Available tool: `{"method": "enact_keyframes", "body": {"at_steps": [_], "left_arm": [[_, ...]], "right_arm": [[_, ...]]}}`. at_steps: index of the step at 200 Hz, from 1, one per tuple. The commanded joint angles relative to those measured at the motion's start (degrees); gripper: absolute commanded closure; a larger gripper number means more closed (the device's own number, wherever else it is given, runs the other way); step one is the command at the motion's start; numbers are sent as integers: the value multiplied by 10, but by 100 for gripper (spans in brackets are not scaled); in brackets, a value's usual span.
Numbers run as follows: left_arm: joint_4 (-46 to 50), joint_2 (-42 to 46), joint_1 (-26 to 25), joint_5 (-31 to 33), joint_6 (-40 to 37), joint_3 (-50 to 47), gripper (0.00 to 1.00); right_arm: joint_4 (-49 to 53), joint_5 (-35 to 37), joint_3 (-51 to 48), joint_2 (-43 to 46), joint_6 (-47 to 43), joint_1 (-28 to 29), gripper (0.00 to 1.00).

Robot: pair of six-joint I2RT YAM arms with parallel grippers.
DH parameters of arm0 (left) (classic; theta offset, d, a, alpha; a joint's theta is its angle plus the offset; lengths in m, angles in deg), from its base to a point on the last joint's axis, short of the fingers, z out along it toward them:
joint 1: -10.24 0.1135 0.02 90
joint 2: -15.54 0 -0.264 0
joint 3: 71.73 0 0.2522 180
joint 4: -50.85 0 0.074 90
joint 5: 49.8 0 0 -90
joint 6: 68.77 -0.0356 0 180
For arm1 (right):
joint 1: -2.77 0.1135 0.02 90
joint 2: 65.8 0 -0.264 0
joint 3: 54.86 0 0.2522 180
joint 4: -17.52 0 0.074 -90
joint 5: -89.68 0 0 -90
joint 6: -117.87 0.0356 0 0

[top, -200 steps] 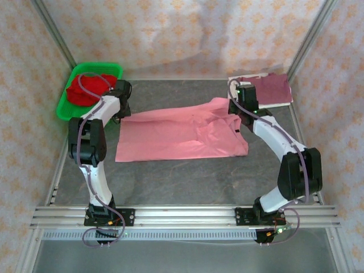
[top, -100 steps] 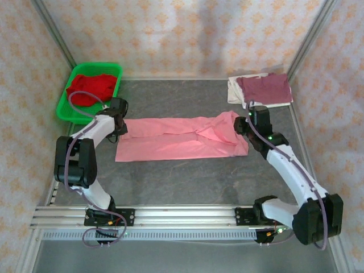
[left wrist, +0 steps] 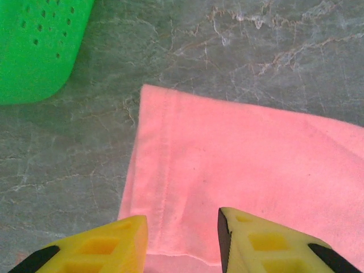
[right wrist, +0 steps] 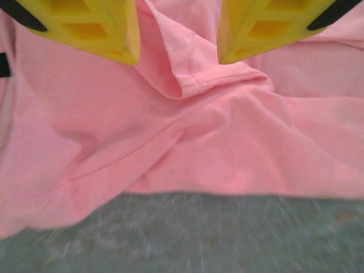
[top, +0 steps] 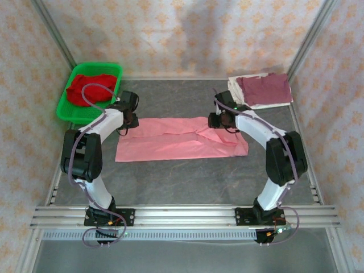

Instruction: Fold and stack the t-shirts

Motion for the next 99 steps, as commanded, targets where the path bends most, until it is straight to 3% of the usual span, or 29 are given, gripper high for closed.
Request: {"method": "enact_keyframes", "body": {"at_steps": [1,69,99], "left_arm": [[-1,4,-6,-13,-3,-20,63],[-11,52,-54,-38,21,-69,62],[-6,79,-54,-9,23,-86,62]], "right_arm": [[30,2,-2,-14,-11,-2,55],[-25,-74,9,-93,-43,-2,55],[-28,-88,3,-93,-42,-2,82]]}}
